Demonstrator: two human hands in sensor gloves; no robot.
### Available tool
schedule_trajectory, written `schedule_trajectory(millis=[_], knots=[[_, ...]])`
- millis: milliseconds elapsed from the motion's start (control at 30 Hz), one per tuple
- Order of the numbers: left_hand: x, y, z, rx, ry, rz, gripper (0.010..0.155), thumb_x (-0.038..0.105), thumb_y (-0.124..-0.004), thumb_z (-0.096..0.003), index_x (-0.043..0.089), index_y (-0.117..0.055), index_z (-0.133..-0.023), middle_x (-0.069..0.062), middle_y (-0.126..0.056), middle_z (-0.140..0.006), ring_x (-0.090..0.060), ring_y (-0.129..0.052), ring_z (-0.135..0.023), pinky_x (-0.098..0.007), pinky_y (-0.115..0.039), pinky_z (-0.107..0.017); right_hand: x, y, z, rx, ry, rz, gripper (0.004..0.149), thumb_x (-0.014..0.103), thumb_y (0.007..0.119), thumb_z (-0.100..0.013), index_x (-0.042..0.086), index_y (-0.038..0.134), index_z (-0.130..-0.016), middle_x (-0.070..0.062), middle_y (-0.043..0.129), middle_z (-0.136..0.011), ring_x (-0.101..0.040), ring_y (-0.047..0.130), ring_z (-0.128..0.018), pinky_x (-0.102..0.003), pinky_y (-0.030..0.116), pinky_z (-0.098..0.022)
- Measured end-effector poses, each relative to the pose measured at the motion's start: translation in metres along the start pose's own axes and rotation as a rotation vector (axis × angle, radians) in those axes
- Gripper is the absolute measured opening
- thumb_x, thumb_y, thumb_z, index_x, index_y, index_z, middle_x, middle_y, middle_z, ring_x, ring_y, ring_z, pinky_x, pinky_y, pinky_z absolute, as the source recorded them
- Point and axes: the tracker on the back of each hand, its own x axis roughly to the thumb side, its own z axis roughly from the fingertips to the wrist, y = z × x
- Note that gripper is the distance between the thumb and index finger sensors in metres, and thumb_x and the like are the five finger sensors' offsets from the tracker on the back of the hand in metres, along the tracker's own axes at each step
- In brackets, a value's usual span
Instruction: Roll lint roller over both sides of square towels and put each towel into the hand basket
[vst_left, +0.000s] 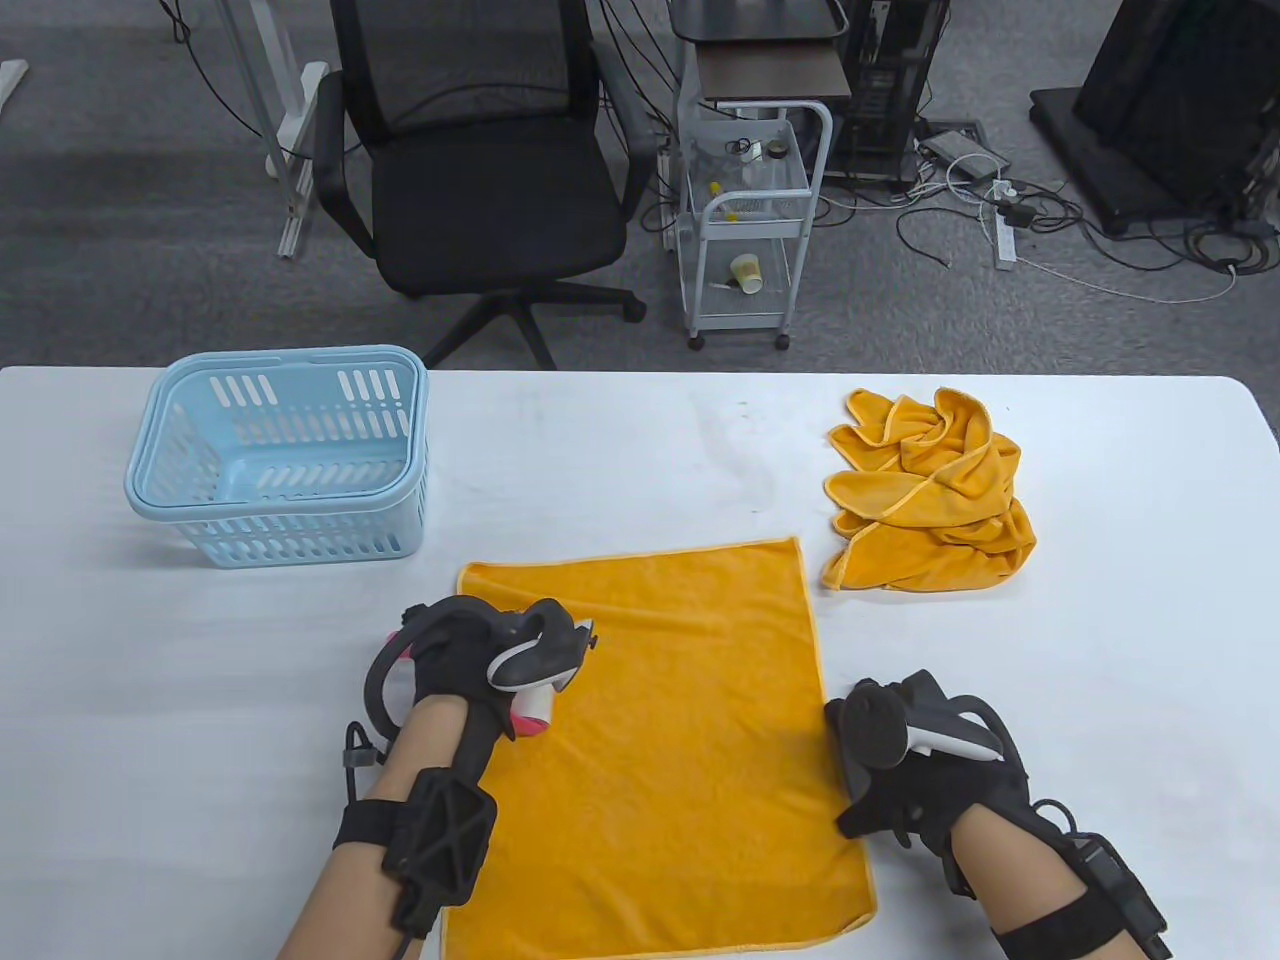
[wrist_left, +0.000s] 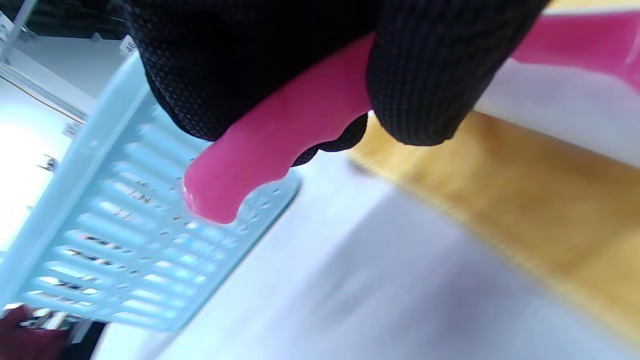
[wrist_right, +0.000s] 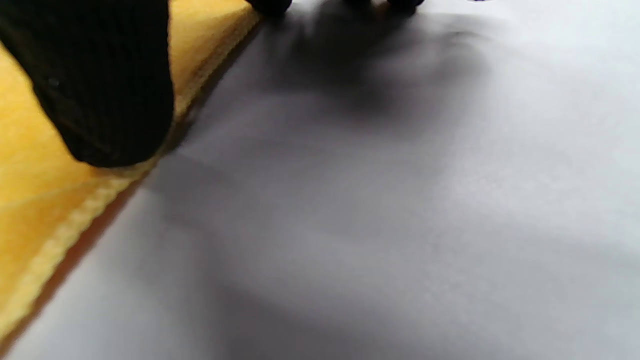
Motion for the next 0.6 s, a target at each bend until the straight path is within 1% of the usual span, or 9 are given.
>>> schedule_trajectory(millis=[33,67,133,167,233,333,433,500,600], knots=[[-0.004,0.0,0.0,-0.004,-0.006,0.024,0.056,0.042,-0.087,-0.0464,0.042,-0.068,-0.099,0.007,-0.084,-0.102,-0.027,-0.096,-0.091,-0.053,-0.079,-0.068,0.0,0.0,0.0,0.0,0.0,0.0,0.109,0.059,0.092,-0.042,0.012,0.025,-0.114,-0.029,0.019,-0.115,-0.059,0.025,-0.103,-0.076,0.041,-0.066],[-0.008,0.001,-0.001,-0.004,-0.032,0.108,0.056,0.043,-0.086,-0.0469,0.041,-0.067,-0.1,0.007,-0.084,-0.102,-0.028,-0.096,-0.091,-0.053,-0.079,-0.068,0.0,0.0,0.0,0.0,0.0,0.0,0.109,0.059,0.092,-0.042,0.012,0.025,-0.115,-0.029,0.019,-0.115,-0.059,0.025,-0.103,-0.076,0.041,-0.066],[-0.009,0.009,0.0,0.048,-0.086,0.27,0.057,0.042,-0.085,-0.0476,0.04,-0.065,-0.101,0.006,-0.083,-0.102,-0.028,-0.096,-0.091,-0.054,-0.078,-0.068,0.0,0.0,0.0,0.0,-0.001,-0.001,0.108,0.059,0.092,-0.043,0.012,0.025,-0.114,-0.029,0.018,-0.115,-0.059,0.025,-0.103,-0.076,0.04,-0.066],[-0.004,0.016,0.001,0.093,-0.125,0.357,0.059,0.042,-0.084,-0.0483,0.038,-0.062,-0.103,0.005,-0.081,-0.103,-0.029,-0.095,-0.09,-0.055,-0.077,-0.068,0.0,0.0,0.0,0.0,-0.002,-0.003,0.108,0.058,0.092,-0.043,0.012,0.025,-0.114,-0.029,0.018,-0.115,-0.059,0.025,-0.103,-0.076,0.04,-0.066],[0.013,0.034,-0.002,0.193,-0.187,0.435,0.06,0.042,-0.081,-0.0489,0.037,-0.058,-0.104,0.005,-0.08,-0.103,-0.028,-0.095,-0.089,-0.054,-0.077,-0.067,0.0,0.0,0.0,0.0,-0.002,-0.006,0.108,0.059,0.092,-0.043,0.012,0.025,-0.114,-0.029,0.018,-0.115,-0.059,0.025,-0.103,-0.076,0.04,-0.067],[0.039,0.052,-0.009,0.267,-0.234,0.455,0.06,0.043,-0.079,-0.0489,0.038,-0.056,-0.104,0.006,-0.079,-0.103,-0.026,-0.094,-0.089,-0.053,-0.077,-0.068,0.0,0.0,0.0,0.0,-0.002,-0.011,0.109,0.059,0.092,-0.043,0.013,0.025,-0.115,-0.028,0.018,-0.115,-0.059,0.024,-0.103,-0.076,0.04,-0.067],[0.053,0.054,-0.019,0.278,-0.222,0.42,0.06,0.043,-0.078,-0.0488,0.039,-0.055,-0.104,0.007,-0.079,-0.103,-0.026,-0.094,-0.089,-0.053,-0.077,-0.068,0.0,0.0,0.0,-0.001,-0.001,-0.012,0.109,0.059,0.092,-0.043,0.013,0.025,-0.114,-0.028,0.018,-0.115,-0.058,0.024,-0.103,-0.076,0.04,-0.067],[0.051,0.047,-0.025,0.247,-0.185,0.384,0.06,0.042,-0.079,-0.0486,0.039,-0.056,-0.104,0.006,-0.08,-0.103,-0.027,-0.095,-0.089,-0.054,-0.077,-0.068,0.0,0.0,0.0,-0.001,-0.001,-0.012,0.109,0.059,0.092,-0.042,0.013,0.025,-0.114,-0.028,0.018,-0.115,-0.059,0.024,-0.103,-0.076,0.04,-0.067],[0.033,0.033,-0.027,0.177,-0.095,0.285,0.06,0.04,-0.082,-0.0477,0.039,-0.059,-0.103,0.005,-0.082,-0.102,-0.029,-0.095,-0.09,-0.055,-0.077,-0.068,-0.001,0.0,0.0,-0.001,0.0,-0.014,0.109,0.059,0.092,-0.042,0.013,0.025,-0.115,-0.028,0.017,-0.115,-0.058,0.024,-0.103,-0.076,0.04,-0.067]])
